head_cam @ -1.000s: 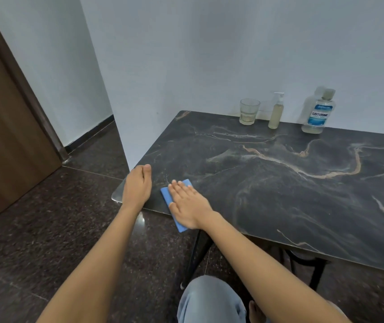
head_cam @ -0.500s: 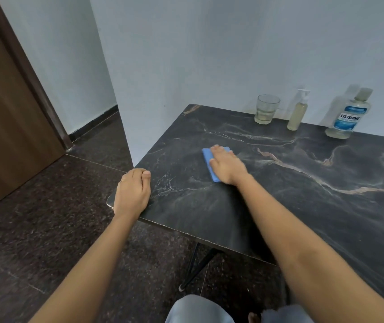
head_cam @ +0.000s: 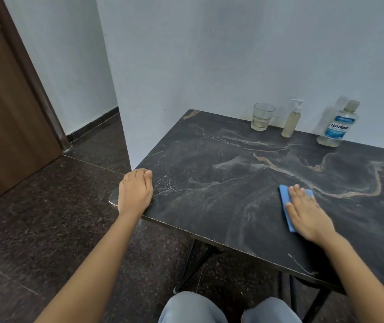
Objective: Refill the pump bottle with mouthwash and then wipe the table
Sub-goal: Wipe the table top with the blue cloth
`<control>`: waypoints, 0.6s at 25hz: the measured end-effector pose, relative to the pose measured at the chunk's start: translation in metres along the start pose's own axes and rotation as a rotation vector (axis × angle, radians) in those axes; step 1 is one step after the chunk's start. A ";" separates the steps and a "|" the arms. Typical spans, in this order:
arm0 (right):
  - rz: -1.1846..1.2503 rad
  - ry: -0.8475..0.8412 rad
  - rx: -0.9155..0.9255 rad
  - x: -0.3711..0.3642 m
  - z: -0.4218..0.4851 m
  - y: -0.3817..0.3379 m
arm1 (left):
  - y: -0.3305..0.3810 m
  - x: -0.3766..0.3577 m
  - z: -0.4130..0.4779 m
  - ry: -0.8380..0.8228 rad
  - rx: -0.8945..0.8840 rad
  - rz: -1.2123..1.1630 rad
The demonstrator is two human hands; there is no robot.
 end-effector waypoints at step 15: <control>0.100 -0.146 0.708 -0.020 0.042 -0.352 | -0.011 0.006 0.001 0.121 0.170 -0.120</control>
Point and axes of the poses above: each hand's wrist, its own z-axis towards the middle knuckle, its own x-axis out of the back of the hand, y = z × x, the point moved 3 cm from there along z, towards the middle knuckle, and after that the axes turned 9 degrees about -x, right-handed, at the moved point
